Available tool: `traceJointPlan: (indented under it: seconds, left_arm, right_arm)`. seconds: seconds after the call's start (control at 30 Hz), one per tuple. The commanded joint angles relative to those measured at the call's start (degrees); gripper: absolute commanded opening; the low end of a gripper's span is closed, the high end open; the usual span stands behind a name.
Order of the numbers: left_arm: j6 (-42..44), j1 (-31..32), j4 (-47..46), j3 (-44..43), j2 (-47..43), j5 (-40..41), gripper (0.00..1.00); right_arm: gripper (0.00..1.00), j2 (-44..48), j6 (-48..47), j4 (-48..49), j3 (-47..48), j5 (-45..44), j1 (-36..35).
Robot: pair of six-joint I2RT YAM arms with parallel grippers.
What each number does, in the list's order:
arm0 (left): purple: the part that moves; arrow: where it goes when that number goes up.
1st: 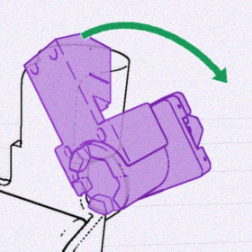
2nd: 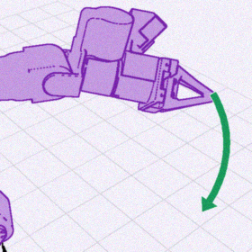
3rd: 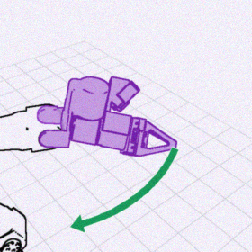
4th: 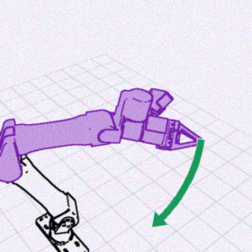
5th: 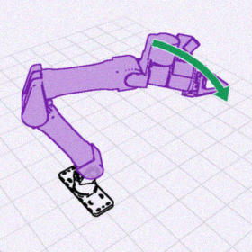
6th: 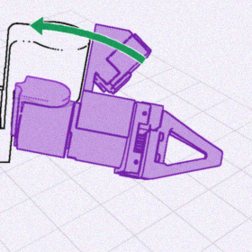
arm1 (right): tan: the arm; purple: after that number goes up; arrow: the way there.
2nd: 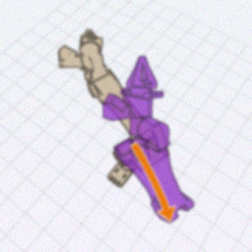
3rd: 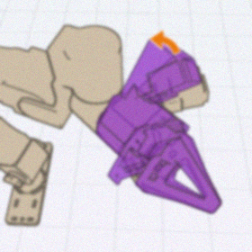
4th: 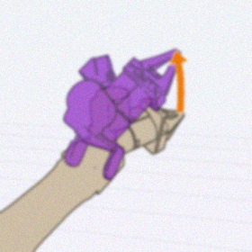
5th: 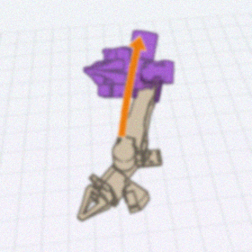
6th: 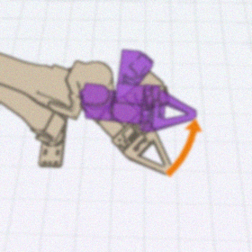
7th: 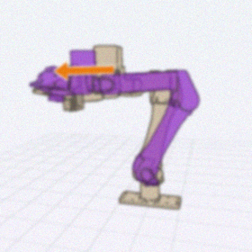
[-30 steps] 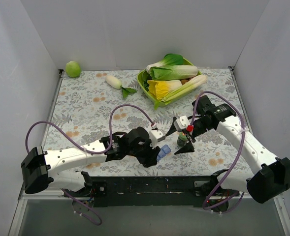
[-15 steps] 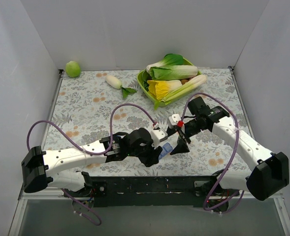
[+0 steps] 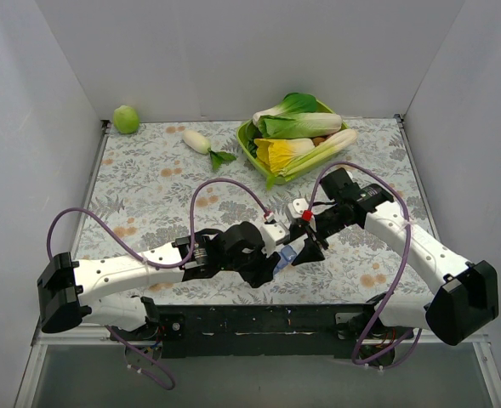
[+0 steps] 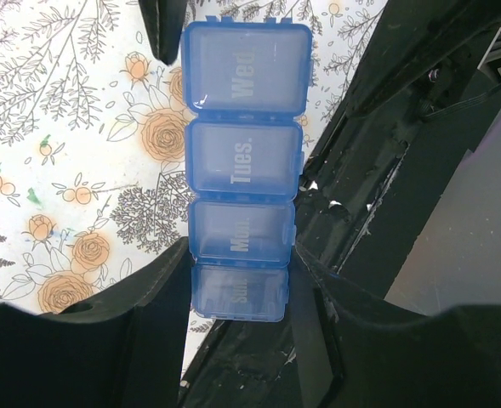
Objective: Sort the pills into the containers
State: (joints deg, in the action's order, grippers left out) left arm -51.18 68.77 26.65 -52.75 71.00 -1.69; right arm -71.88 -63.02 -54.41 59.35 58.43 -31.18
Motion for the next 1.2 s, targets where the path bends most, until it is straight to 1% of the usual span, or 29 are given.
traceJointPlan:
  seconds: [0.0, 0.33, 0.37, 0.53, 0.67, 0.8, 0.87, 0.9, 0.97, 1.0, 1.07, 1.1, 1.17]
  left_arm:
    - [0.9, 0.31, 0.24, -2.79, -1.3, 3.1, 0.06]
    - [0.9, 0.4, 0.24, -3.23, -1.13, 3.63, 0.05]
    - [0.99, 0.48, 0.24, -3.23, -1.22, 3.54, 0.05]
    - [1.08, 0.57, 0.15, -3.15, -1.48, 3.19, 0.05]
    - [0.91, 0.57, 0.24, -2.88, -1.48, 2.84, 0.05]
    - [0.9, 0.57, 0.15, -2.8, -1.66, 3.01, 0.05]
    - [0.82, 0.66, 0.24, -2.71, -1.74, 3.1, 0.05]
    - [0.82, 0.66, 0.15, -2.79, -1.74, 3.27, 0.05]
    - [0.82, 0.57, 0.24, -2.88, -1.92, 3.63, 0.04]
    - [0.82, 0.57, 0.24, -2.88, -2.09, 3.71, 0.04]
    - [0.9, 0.75, 0.24, -2.8, -2.36, 4.68, 0.03]
    - [1.17, 0.66, 0.15, -2.53, -2.62, 4.94, 0.03]
    - [1.52, 1.01, 0.15, -2.36, -2.89, 6.26, 0.03]
  right_arm:
    - [0.66, -0.55, 0.36, -0.96, 1.38, 0.01, -0.73]
    - [0.59, -0.02, 1.32, -0.43, 1.2, -0.86, -0.99]
    - [0.6, 0.07, 1.33, -0.34, 1.12, -1.3, -0.99]
    - [0.71, 0.86, 2.38, 1.06, 0.85, -1.83, -0.99]
    - [0.71, 0.95, 2.38, 1.24, 1.03, -1.66, -0.99]
    - [0.65, 0.77, 2.38, 0.71, 1.38, -0.52, -0.99]
    - [0.59, 0.34, 2.38, 0.45, 1.64, -0.34, -0.99]
    - [0.54, 0.25, 2.47, 0.36, 1.73, -0.25, -0.99]
    - [0.49, 0.16, 2.9, 0.54, 1.73, 0.01, -0.99]
    - [0.46, 0.24, 4.04, 1.32, 1.73, 0.45, -0.99]
    - [0.43, 0.25, 5.8, 2.02, 1.64, 2.11, -0.81]
    - [0.4, 0.25, 8.77, 3.42, 1.47, 2.56, -0.73]
    - [0.38, 0.07, 11.68, 4.92, 1.12, 4.48, -0.03]
